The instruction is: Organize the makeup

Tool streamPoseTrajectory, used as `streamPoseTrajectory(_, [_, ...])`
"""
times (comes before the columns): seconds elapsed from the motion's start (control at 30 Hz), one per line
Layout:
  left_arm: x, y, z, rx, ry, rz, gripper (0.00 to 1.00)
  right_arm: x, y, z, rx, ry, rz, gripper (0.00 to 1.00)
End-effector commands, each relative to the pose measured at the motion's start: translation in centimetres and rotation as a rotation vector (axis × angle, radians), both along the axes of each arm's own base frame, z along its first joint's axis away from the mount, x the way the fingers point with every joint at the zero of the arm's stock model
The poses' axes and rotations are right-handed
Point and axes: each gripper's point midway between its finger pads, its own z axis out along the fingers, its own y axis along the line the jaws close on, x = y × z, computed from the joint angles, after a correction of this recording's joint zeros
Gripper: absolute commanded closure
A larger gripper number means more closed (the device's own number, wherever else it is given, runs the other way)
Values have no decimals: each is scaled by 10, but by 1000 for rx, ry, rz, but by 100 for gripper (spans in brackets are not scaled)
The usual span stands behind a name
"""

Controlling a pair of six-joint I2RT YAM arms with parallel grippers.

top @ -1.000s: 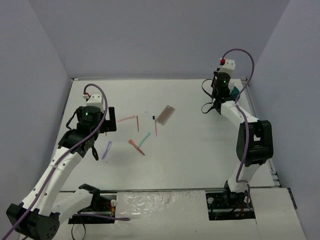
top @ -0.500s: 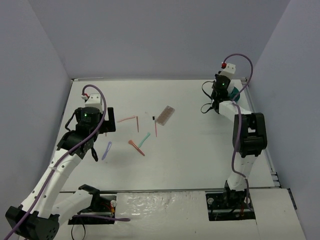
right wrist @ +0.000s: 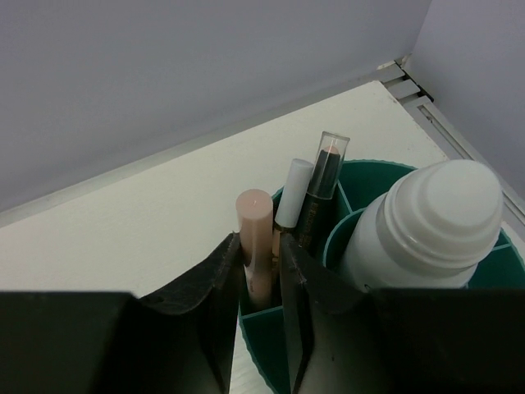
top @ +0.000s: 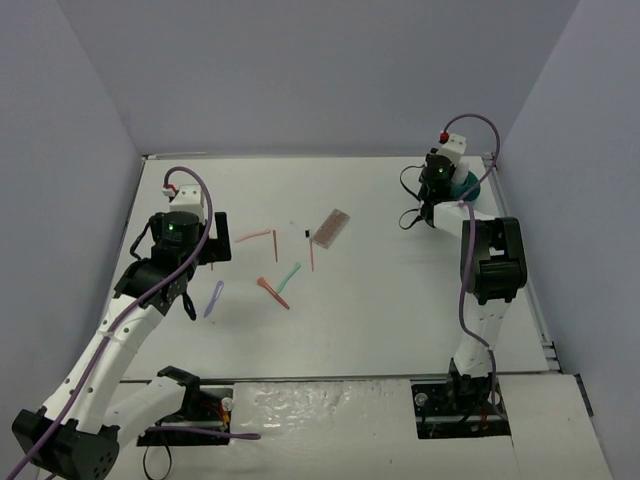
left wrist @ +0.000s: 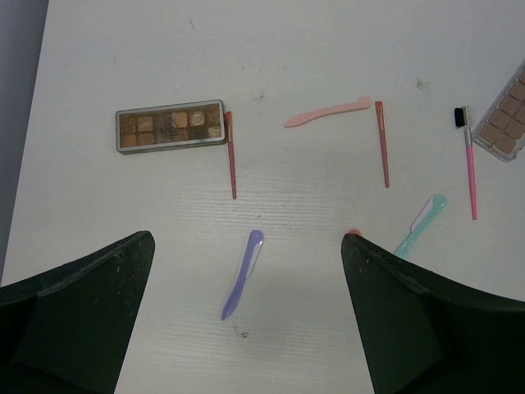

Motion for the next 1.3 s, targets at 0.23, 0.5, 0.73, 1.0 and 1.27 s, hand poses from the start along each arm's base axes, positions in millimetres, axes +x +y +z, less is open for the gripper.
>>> streamPoseTrajectory(0.23, [7, 3, 20, -14, -63, 23, 3, -1, -7, 75, 4, -162, -22, 33])
streamPoseTrajectory(0.5, [7, 4, 18, -24, -59, 30, 3, -14, 10, 132, 2, -216, 77, 16])
streamPoseTrajectory(0.73, [9, 2, 13, -36, -39, 25, 3, -36, 51, 190, 47, -225, 318, 14])
streamPoseTrajectory(1.0, [11, -3, -16, -42, 86, 32, 3, -106, 92, 197, 139, -134, 534, 9])
streamPoseTrajectory(1.27, [-4, -15, -79, -112, 343, 61, 8, -182, 126, 157, 293, -75, 707, 7])
